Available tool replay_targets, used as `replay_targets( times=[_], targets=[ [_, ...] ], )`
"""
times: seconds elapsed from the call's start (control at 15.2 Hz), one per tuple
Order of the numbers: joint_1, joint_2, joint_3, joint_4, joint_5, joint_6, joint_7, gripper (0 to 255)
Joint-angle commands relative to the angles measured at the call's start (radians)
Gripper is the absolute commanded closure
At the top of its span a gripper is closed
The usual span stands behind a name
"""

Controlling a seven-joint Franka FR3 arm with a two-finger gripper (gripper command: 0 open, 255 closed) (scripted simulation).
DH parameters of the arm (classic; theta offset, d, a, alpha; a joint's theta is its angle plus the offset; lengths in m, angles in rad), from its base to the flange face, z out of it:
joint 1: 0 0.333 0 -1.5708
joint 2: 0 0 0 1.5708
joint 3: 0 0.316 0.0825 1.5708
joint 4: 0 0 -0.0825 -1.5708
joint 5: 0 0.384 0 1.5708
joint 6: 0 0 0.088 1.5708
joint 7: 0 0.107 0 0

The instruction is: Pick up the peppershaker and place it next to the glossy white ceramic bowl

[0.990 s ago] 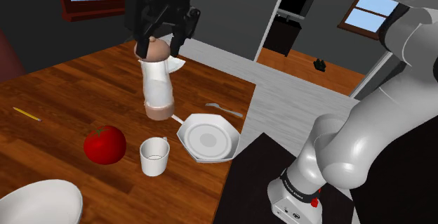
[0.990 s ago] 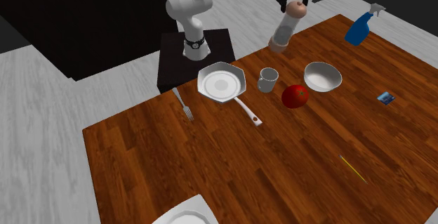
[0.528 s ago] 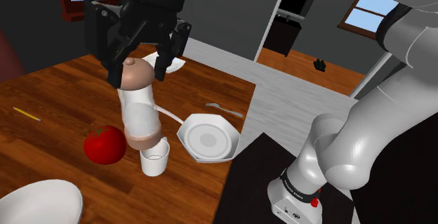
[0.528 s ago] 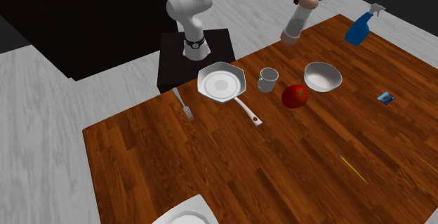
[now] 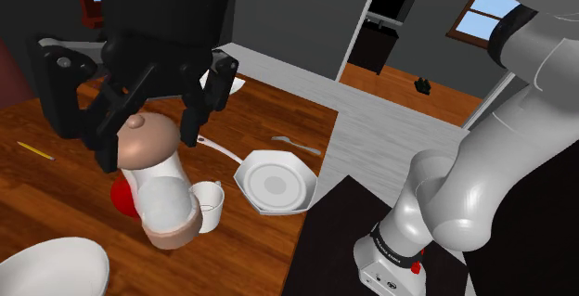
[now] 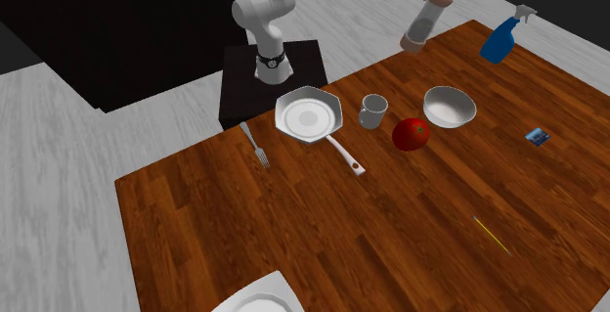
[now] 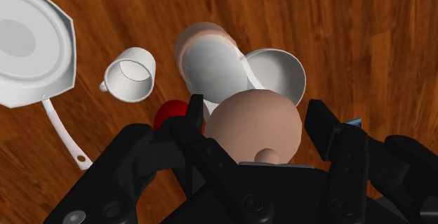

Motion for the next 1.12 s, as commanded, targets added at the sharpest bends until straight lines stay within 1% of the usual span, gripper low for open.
replay_targets(
  times=[0.0, 1.06],
  targets=[
    [0.001, -0.008, 0.0, -0.034, 0.004, 0.027, -0.003, 255],
    [0.007, -0.027, 0.005, -0.268, 0.022, 0.243, -0.028, 255]
  ],
)
